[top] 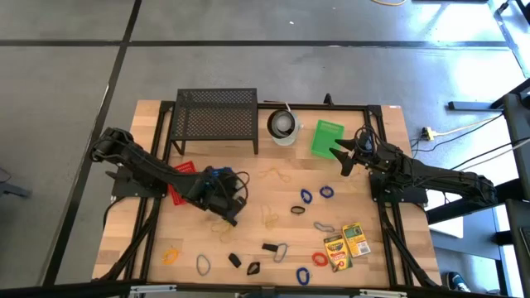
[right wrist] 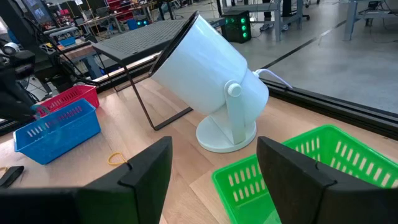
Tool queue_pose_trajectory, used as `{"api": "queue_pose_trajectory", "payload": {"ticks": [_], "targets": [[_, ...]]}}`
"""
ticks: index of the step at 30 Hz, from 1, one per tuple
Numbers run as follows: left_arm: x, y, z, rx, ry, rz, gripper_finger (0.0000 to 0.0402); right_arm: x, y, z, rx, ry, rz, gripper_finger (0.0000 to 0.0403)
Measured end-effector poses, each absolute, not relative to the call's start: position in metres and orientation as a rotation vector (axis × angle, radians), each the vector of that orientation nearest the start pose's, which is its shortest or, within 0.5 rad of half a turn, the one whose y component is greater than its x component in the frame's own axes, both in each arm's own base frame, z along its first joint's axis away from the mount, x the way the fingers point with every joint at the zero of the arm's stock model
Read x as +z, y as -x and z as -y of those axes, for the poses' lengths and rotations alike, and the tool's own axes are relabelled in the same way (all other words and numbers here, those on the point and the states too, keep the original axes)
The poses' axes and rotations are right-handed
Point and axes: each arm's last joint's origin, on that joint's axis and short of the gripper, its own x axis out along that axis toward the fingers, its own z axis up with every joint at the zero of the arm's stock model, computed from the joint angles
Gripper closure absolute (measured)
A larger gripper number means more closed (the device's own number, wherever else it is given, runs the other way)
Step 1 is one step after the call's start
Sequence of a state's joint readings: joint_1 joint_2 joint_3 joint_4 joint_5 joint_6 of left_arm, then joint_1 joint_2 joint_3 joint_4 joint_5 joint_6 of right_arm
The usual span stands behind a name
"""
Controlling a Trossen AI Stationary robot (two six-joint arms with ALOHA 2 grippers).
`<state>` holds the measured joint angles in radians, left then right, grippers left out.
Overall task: Pick & Place Office Desk Supplies
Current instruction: Put the blue rubber band into the blue bin
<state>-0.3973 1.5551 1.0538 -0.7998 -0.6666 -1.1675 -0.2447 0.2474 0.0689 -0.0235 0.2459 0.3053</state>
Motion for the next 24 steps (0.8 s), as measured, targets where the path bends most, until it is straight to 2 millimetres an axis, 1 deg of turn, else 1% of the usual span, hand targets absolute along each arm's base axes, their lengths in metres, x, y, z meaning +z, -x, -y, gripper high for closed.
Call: {"api": "queue_pose_trajectory", "payload": {"ticks": [7, 11, 24], "targets": [[0.211, -0.245, 0.084, 0.995, 0.378, -0.919, 0.0398, 0.164, -0.105, 0.033, -0.517, -0.298, -0.128, 0.0166], [0.211, -0.238, 0.082, 1.064, 0.414, -0.954, 0.0398, 0.164, -0.105, 0.033, -0.516, -0.298, -0.128, 0.0166], [0.209, -0.241, 0.092, 0.974, 0.529, -1.04, 0.0398, 0.164, -0.105, 0.033, -0.516, -0.298, -0.128, 0.0166]]}}
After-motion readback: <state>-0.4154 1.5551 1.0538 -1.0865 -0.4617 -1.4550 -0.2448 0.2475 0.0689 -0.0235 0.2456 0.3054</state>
